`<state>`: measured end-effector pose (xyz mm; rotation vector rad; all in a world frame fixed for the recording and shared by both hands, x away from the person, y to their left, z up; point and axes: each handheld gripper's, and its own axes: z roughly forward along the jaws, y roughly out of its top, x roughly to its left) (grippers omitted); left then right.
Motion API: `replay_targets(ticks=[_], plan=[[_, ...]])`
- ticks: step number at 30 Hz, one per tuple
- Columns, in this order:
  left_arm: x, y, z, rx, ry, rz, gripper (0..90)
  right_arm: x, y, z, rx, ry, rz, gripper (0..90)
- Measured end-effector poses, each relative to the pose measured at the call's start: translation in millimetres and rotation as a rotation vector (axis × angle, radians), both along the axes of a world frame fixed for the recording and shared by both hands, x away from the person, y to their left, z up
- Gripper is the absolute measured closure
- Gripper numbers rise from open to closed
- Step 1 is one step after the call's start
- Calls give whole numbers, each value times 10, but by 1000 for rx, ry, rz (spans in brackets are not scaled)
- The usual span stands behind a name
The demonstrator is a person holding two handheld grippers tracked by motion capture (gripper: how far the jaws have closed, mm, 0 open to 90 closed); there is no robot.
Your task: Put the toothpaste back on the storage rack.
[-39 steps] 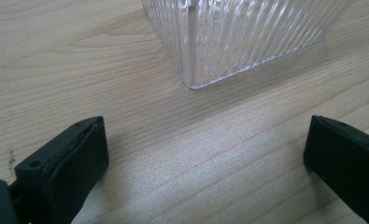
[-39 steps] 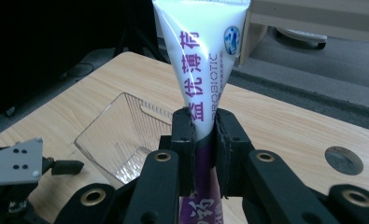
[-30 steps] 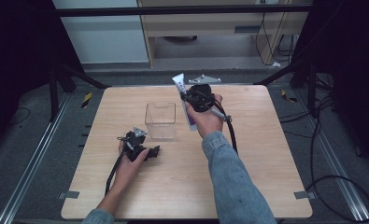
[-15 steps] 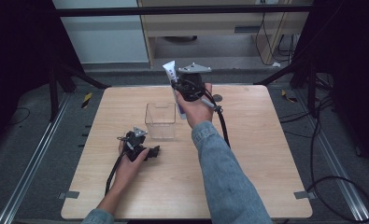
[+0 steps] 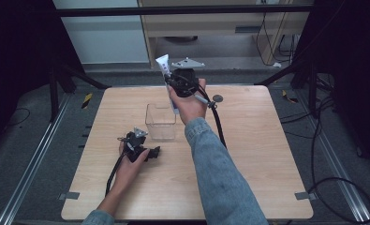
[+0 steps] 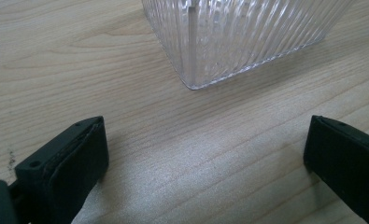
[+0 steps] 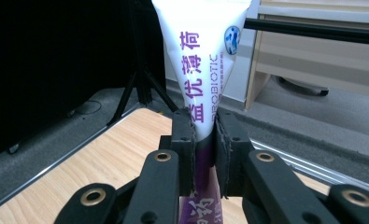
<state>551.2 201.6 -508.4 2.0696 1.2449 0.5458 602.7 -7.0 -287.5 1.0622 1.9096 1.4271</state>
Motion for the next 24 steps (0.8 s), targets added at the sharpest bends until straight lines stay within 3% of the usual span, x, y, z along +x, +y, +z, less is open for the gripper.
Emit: replay_targets(ticks=[24], plan=[[0, 1, 1, 0, 1, 0, 0, 72, 236, -117, 8, 10, 17, 792]])
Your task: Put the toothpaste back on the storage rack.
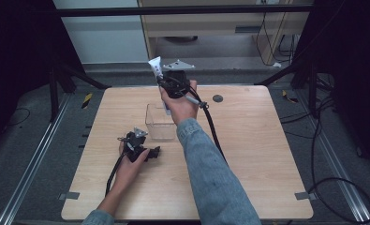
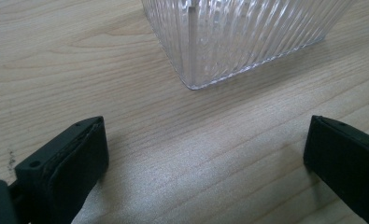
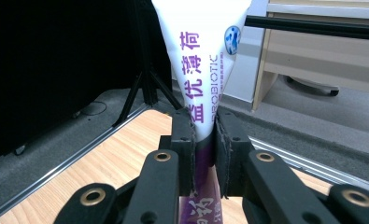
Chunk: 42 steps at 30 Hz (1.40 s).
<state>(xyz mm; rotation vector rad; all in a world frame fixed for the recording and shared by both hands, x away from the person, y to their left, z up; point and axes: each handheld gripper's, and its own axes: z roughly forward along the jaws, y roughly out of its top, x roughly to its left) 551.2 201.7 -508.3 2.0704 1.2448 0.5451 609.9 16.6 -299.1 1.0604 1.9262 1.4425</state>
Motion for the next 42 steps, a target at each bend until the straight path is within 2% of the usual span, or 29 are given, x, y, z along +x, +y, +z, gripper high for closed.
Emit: replay_targets(ticks=[15, 28, 36, 42], plan=[[0, 1, 1, 1, 1, -1, 0, 54, 137, -104, 19, 9, 33, 792], [-1, 1, 1, 0, 1, -1, 0, 71, 247, -250, 1, 16, 60, 792], [0, 1, 0, 0, 0, -1, 0, 67, 238, -330, -2, 9, 42, 792], [-1, 0, 0, 1, 0, -1, 0, 77, 224, -387, 3, 21, 47, 792]])
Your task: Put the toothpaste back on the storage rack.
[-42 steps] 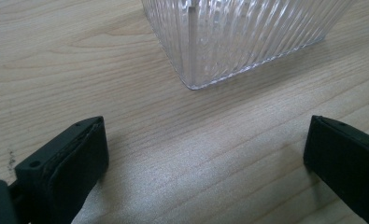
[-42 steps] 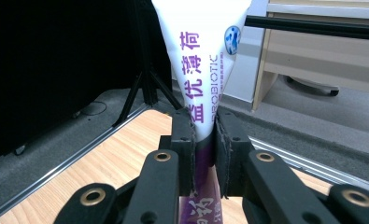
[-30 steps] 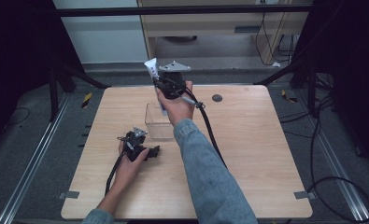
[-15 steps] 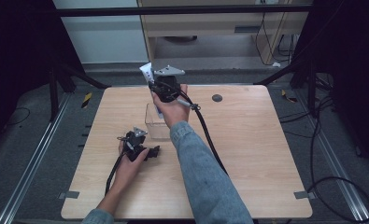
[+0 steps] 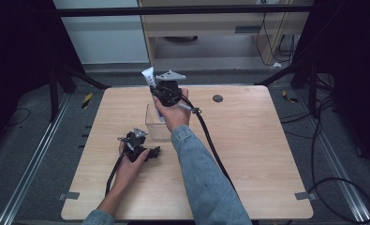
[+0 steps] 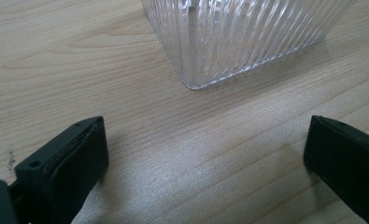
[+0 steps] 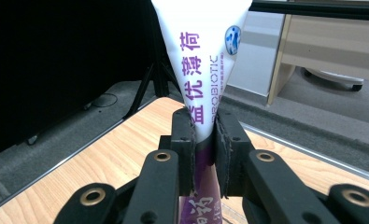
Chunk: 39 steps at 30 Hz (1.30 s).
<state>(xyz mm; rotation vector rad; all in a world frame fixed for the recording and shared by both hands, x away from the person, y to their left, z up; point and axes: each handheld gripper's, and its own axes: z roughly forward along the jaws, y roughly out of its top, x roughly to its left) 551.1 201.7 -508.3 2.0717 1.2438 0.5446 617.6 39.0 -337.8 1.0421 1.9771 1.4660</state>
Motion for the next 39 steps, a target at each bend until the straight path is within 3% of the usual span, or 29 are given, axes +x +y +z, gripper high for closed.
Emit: replay_targets(ticks=[25, 39], plan=[[3, 3, -1, 0, 0, -4, 0, 22, 112, -396, -57, 73, 22, 791], [4, 4, 0, 0, 0, -5, 0, 18, 163, -508, -114, 107, 21, 795]])
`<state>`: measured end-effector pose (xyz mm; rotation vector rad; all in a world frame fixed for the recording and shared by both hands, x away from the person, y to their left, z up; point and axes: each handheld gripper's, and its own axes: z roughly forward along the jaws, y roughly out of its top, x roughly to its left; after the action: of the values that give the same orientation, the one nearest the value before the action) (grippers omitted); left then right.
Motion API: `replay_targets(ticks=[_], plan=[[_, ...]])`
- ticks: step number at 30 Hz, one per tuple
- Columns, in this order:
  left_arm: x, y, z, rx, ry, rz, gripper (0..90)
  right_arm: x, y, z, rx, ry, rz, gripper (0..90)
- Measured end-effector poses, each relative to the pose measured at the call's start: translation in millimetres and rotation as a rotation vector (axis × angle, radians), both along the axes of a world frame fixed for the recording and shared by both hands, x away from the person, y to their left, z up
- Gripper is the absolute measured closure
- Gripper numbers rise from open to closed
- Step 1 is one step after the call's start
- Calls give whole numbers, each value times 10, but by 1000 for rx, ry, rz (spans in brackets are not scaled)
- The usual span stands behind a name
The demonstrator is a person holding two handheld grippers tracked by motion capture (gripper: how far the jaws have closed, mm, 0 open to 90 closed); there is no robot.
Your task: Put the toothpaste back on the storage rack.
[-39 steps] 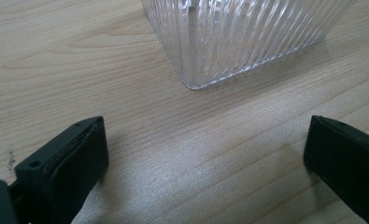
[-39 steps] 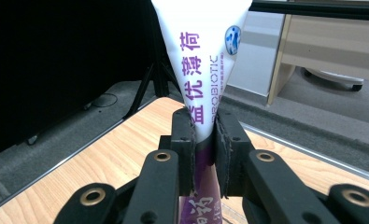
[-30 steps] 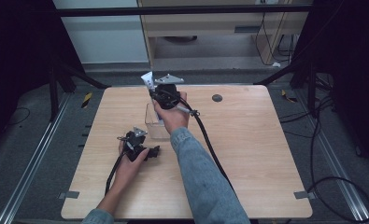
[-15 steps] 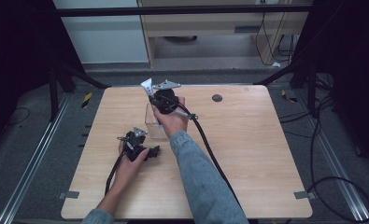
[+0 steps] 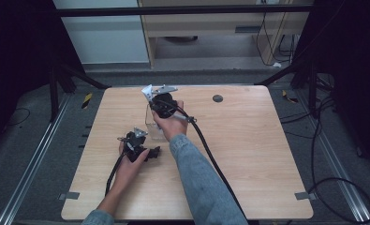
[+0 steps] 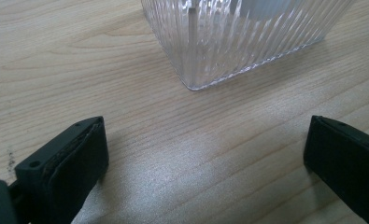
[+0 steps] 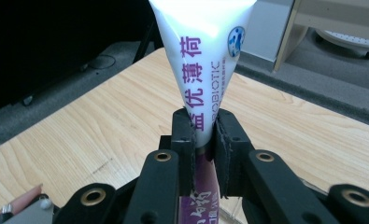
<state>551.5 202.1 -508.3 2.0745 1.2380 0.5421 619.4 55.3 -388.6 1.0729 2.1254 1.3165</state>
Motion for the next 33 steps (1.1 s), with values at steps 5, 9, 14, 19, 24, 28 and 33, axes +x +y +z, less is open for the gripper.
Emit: replay_targets(ticks=[5, 9, 14, 19, 24, 28, 33], plan=[[0, 0, -1, 0, -1, 0, 0, -15, -37, -36, -7, 8, -13, 796], [0, 0, -1, 0, 0, 0, 0, -14, -59, -56, -10, 13, -15, 796], [0, 0, -1, 0, 0, 0, 0, -5, -75, -66, -15, 19, -18, 795], [0, 0, -1, 0, 0, 0, 0, -8, -42, -97, -21, 21, -13, 794], [0, 0, 0, 0, 0, -1, 0, -9, -8, -134, -26, 32, -4, 794], [1, 0, -1, -1, 0, 0, 0, -2, 11, -142, -23, 36, -3, 794], [1, -1, -1, -1, -1, 0, 0, 10, 13, -141, -25, 39, -6, 793]])
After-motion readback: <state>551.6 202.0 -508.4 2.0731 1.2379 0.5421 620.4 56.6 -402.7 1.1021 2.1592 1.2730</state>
